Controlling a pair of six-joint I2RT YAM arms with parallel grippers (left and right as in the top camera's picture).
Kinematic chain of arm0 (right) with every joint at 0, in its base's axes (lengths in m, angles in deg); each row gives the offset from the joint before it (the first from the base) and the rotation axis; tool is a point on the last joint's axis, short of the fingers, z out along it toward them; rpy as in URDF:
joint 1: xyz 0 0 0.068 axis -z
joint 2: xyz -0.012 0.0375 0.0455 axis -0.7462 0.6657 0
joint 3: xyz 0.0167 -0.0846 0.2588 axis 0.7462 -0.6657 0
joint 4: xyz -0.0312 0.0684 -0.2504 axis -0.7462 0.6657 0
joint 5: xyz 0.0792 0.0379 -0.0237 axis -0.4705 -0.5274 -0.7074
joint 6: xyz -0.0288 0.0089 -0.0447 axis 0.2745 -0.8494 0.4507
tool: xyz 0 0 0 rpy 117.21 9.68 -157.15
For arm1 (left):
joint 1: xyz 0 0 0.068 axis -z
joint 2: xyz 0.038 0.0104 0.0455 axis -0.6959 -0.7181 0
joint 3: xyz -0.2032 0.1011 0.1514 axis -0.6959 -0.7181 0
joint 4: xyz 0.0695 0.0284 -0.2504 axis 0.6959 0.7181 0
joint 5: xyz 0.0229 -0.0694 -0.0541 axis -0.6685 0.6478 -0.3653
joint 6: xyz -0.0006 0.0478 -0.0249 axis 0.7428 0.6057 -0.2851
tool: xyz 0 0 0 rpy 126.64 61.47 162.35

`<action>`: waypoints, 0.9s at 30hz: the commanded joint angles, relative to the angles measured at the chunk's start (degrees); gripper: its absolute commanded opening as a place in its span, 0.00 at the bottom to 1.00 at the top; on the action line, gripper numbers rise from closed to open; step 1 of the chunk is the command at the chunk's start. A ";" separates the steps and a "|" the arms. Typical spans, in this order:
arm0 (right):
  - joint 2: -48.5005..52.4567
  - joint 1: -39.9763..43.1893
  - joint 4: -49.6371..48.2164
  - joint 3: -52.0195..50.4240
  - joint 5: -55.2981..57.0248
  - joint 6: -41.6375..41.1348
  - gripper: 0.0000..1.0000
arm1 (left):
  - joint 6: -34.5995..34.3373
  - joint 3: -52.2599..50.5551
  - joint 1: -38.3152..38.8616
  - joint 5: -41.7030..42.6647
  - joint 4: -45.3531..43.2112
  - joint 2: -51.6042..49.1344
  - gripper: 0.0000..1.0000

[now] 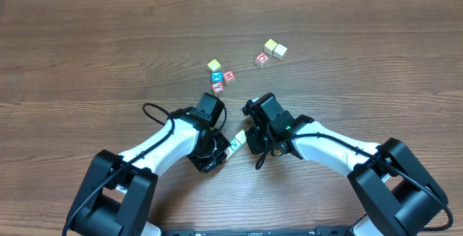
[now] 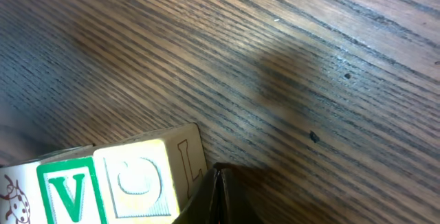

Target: Flip 3 blocks

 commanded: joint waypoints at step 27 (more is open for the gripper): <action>1.88 3.58 1.79 -0.02 4.42 1.53 0.04 | -5.60 -0.11 1.49 -1.70 2.40 -0.42 0.04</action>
